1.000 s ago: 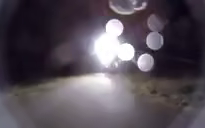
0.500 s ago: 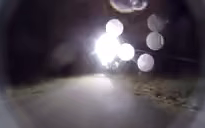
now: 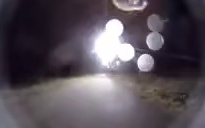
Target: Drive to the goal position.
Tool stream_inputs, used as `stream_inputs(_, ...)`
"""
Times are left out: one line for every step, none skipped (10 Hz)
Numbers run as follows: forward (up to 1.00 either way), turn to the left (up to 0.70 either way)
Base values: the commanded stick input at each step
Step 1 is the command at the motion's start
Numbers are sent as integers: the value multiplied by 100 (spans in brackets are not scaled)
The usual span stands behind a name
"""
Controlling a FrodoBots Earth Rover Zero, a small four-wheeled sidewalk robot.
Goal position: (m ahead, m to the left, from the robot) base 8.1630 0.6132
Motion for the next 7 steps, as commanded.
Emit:
stream_inputs(70,6)
stream_inputs(70,12)
stream_inputs(70,10)
stream_inputs(70,8)
stream_inputs(70,6)
stream_inputs(70,4)
stream_inputs(70,6)
